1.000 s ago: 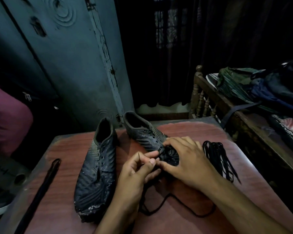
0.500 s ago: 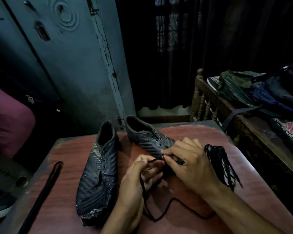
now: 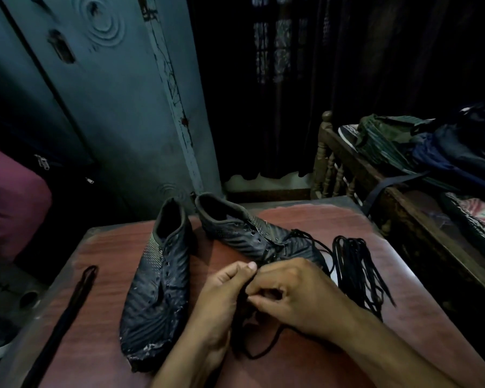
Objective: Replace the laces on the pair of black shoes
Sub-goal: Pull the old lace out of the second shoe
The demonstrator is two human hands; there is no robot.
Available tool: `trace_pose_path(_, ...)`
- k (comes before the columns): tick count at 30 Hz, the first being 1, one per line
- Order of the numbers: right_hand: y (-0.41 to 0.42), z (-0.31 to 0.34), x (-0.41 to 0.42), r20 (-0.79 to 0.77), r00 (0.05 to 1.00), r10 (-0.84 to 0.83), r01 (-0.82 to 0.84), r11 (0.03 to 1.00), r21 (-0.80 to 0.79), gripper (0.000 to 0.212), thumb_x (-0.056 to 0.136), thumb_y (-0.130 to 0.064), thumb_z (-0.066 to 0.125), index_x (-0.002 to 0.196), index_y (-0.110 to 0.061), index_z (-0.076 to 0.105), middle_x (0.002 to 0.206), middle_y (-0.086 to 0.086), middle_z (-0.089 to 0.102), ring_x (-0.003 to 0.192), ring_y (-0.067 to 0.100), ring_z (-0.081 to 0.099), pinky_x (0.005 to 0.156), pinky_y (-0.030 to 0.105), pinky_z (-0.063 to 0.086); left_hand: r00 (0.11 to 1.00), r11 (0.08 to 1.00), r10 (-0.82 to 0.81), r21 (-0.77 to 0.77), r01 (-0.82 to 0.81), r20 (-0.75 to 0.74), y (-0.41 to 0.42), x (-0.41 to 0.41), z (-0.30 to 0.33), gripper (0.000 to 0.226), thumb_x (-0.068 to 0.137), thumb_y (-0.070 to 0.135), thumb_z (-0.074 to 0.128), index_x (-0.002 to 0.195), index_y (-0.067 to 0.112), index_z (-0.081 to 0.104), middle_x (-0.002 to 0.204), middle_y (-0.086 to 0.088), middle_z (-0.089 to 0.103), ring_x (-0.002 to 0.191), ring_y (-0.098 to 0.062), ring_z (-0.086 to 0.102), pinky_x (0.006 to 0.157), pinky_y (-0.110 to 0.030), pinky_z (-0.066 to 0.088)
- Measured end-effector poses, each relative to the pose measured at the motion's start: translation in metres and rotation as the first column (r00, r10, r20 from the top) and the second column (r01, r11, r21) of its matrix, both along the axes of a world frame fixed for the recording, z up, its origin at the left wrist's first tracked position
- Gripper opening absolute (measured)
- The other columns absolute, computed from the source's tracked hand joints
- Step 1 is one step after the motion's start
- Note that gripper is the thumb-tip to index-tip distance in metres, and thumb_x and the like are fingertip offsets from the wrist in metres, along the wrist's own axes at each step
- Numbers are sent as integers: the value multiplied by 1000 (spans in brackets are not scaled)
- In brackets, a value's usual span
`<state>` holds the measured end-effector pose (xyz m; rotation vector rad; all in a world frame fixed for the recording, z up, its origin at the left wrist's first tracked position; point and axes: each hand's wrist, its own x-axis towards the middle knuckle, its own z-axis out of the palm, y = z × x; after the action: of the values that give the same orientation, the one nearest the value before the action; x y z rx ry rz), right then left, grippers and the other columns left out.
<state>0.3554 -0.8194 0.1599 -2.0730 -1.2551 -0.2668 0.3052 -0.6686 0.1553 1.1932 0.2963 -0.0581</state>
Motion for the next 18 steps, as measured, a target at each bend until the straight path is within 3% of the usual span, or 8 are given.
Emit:
trace_pose_path(2,-3,5,2,-124,992,19,-14,999,43,7,84,-21,77,90,-21,79,77,-17,68,70,-7,60,67,7,41,1000,1000,-12,8,12,3,0,0,0,20,85,27,69,83,9,61,79,-18,56,64,-19,53,55,-27,45)
trace_pose_path(4,-7,10,3,-241,970,-24,59,988,140,4,83,-21,77,87,-21,79,74,-20,68,69,-2,65,65,10,44,1000,1000,-11,19,10,2,-1,0,0,13,85,21,68,76,14,62,77,-13,61,65,-16,59,63,-28,53)
trace_pose_path(7,-8,12,5,-417,900,-126,241,941,237,10,85,-26,67,80,-23,74,71,-11,71,66,10,69,63,32,55,1000,1000,-6,19,5,17,-2,-4,5,39,96,4,54,64,19,68,81,-9,70,82,-19,73,90,-39,57)
trace_pose_path(9,-6,8,8,-468,850,-240,355,919,172,16,86,-31,65,73,-24,70,67,-7,70,64,14,68,66,43,56,999,1000,-20,12,20,38,-2,-6,7,40,98,0,47,69,14,70,86,-12,71,94,-25,75,94,-41,55)
trace_pose_path(11,-3,4,10,-437,823,-363,423,905,47,29,89,-40,65,66,-22,66,62,-6,68,61,12,65,67,42,54,995,997,-76,15,76,61,-2,-11,7,22,95,2,50,77,4,62,86,-15,68,93,-25,74,85,-36,57)
trace_pose_path(14,0,4,10,-386,802,-455,482,876,-29,47,92,-50,63,60,-16,61,58,-2,65,55,12,59,61,38,50,974,978,-207,42,204,94,1,-15,9,14,71,18,66,65,8,60,71,-3,63,65,-11,60,57,-20,45)
trace_pose_path(18,1,7,9,-380,782,-494,501,861,-89,41,87,-45,72,58,-18,64,53,-5,63,52,9,57,51,26,42,953,956,-284,110,272,110,5,-14,10,18,71,16,61,53,11,58,82,-3,65,63,-4,54,54,-14,40)
